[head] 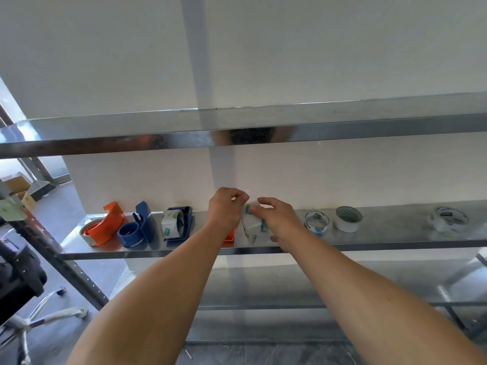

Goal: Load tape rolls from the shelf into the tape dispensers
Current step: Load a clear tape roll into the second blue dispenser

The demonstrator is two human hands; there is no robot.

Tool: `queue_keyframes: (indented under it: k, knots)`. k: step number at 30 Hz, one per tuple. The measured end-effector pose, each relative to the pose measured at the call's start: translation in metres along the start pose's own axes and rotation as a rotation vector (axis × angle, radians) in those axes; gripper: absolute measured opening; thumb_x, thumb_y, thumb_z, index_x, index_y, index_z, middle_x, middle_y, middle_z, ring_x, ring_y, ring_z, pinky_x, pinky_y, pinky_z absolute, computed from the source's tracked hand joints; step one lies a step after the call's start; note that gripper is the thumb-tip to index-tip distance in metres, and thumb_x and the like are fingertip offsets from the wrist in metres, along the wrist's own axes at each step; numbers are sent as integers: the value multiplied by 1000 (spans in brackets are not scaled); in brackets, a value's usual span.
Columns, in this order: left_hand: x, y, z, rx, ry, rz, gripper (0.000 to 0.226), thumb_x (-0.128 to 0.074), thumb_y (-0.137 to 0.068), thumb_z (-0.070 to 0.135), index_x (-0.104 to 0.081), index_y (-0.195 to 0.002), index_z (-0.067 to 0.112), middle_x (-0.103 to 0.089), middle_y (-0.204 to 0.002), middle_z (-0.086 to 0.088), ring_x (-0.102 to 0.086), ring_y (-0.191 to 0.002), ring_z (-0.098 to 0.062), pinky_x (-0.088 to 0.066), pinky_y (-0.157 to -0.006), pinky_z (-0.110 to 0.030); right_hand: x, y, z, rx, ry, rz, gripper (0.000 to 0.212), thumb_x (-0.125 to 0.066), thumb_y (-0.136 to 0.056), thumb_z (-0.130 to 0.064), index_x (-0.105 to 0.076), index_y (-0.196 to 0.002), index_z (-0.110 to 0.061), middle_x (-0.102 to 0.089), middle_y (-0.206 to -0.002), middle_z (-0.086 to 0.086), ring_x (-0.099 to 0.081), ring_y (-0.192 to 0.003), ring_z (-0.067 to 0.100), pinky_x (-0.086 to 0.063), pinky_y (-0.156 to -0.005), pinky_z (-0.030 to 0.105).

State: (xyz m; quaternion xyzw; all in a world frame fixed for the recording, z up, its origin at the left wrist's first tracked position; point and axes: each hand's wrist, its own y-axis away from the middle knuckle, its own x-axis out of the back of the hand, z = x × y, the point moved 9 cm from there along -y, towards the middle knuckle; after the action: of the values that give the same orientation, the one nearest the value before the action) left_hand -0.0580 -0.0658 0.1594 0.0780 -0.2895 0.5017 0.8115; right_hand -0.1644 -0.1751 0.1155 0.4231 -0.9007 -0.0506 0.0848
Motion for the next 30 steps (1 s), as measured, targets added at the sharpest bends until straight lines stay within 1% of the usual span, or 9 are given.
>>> queue_keyframes:
  k: [5, 9, 11, 12, 14, 17, 20, 25, 30]
  knots:
    - [0, -4, -4, 35, 36, 16, 20, -58, -99, 24, -73, -106, 13, -59, -101, 6, -54, -93, -14, -42, -81, -27, 0, -1, -1, 33, 5, 4, 39, -70, -87, -27, -62, -124, -33, -66, -122, 1, -60, -100, 19, -42, -61, 25]
    - [8, -12, -7, 59, 69, 38, 18, -58, -99, 23, -73, -102, 14, -66, -99, 0, -62, -93, -21, -53, -82, -34, -5, 4, 0, 105, -15, 7, 38, -72, -84, -26, -65, -119, -39, -71, -112, 1, -65, -105, 16, -53, -85, 31]
    - [12, -15, -10, 83, 81, 62, 18, -57, -99, 22, -73, -100, 15, -69, -100, -3, -64, -93, -22, -54, -81, -34, -8, 5, 0, 131, -10, -2, 40, -71, -84, -28, -64, -121, -40, -72, -112, 0, -65, -105, 14, -52, -96, 39]
    - [13, -16, -12, 106, 99, 78, 17, -56, -99, 21, -73, -99, 16, -70, -100, -3, -64, -92, -22, -55, -81, -35, -8, 6, -1, 144, -5, -9, 41, -70, -86, -27, -63, -123, -40, -70, -115, -1, -64, -106, 12, -51, -97, 38]
    - [17, -17, -19, 163, 183, 116, 18, -53, -100, 17, -70, -95, 19, -70, -100, -5, -67, -90, -24, -59, -82, -41, -10, 9, -1, 159, -8, -32, 42, -69, -89, -23, -62, -127, -37, -65, -119, -5, -60, -109, 9, -52, -96, 32]
    - [19, -19, -20, 191, 276, 112, 18, -51, -100, 15, -68, -96, 18, -69, -97, -4, -69, -88, -26, -61, -79, -47, -9, 10, 2, 145, -29, -50, 38, -68, -90, -21, -62, -124, -37, -65, -121, -3, -61, -111, 15, -55, -92, 36]
    - [13, -18, -4, 107, 296, 32, 15, -53, -101, 21, -67, -97, 19, -66, -96, 1, -69, -83, -22, -62, -76, -50, -7, 8, 6, 105, -79, -24, 37, -69, -89, -22, -59, -122, -36, -68, -116, 1, -63, -108, 19, -56, -86, 35]
    - [9, -16, 13, -32, 158, -67, 14, -55, -100, 24, -65, -91, 26, -63, -100, 4, -71, -81, -19, -62, -77, -47, -2, 6, 6, 71, -73, 28, 41, -69, -89, -27, -56, -128, -27, -70, -110, 2, -66, -94, 13, -47, -68, 22]
    - [2, -12, 16, -76, 129, -117, 12, -55, -100, 26, -66, -98, 23, -63, -102, 4, -71, -79, -16, -61, -81, -46, 1, -2, 0, 76, 36, 58, 38, -68, -89, -32, -60, -127, -30, -68, -118, 3, -65, -103, 20, -54, -81, 31]
